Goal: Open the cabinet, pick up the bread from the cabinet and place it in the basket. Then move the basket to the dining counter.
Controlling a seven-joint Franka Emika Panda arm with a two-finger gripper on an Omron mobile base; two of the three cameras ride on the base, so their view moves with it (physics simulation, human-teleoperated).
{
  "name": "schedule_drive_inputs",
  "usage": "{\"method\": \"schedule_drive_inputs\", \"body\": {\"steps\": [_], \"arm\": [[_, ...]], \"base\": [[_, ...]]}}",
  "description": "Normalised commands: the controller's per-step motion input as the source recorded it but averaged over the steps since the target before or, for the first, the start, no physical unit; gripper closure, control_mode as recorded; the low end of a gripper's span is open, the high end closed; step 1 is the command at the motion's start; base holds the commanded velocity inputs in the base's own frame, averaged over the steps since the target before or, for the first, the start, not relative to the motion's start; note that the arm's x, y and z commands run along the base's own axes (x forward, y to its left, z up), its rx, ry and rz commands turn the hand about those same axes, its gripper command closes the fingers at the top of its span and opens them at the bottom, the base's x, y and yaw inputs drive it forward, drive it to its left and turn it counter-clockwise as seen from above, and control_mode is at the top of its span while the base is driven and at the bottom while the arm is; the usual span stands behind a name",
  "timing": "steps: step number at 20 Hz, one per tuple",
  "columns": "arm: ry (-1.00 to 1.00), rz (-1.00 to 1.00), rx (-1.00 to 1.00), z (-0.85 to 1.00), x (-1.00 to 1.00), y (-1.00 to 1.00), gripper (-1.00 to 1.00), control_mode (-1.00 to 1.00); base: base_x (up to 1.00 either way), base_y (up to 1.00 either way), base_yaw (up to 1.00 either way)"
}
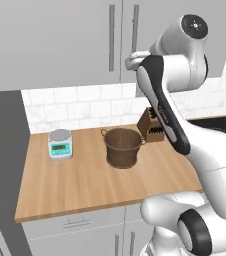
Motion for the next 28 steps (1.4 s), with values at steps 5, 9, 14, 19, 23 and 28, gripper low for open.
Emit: {"method": "schedule_drive_inputs", "body": {"steps": [5, 9, 14, 19, 23, 28], "arm": [[0.0, -0.07, -0.02, 0.11, 0.51, 0.13, -1.0, -1.0], [0.0, -0.01, -0.02, 0.12, 0.5, 0.11, -1.0, -1.0], [0.0, 0.0, -0.01, 0.01, 0.57, 0.03, -1.0, -1.0], [-0.02, 0.0, 0.0, -0.12, 0.5, 0.0, -1.0, -1.0], [0.0, 0.0, -0.01, -0.23, 0.59, 0.01, -1.0, -1.0], [-0.01, 0.0, -0.02, -0.31, 0.66, 0.06, 1.0, -1.0]], "base": [[0.0, 0.0, 0.0], [0.0, 0.0, 0.0], [0.0, 0.0, 0.0], [0.0, 0.0, 0.0], [0.0, 0.0, 0.0], [0.0, 0.0, 0.0]]}}
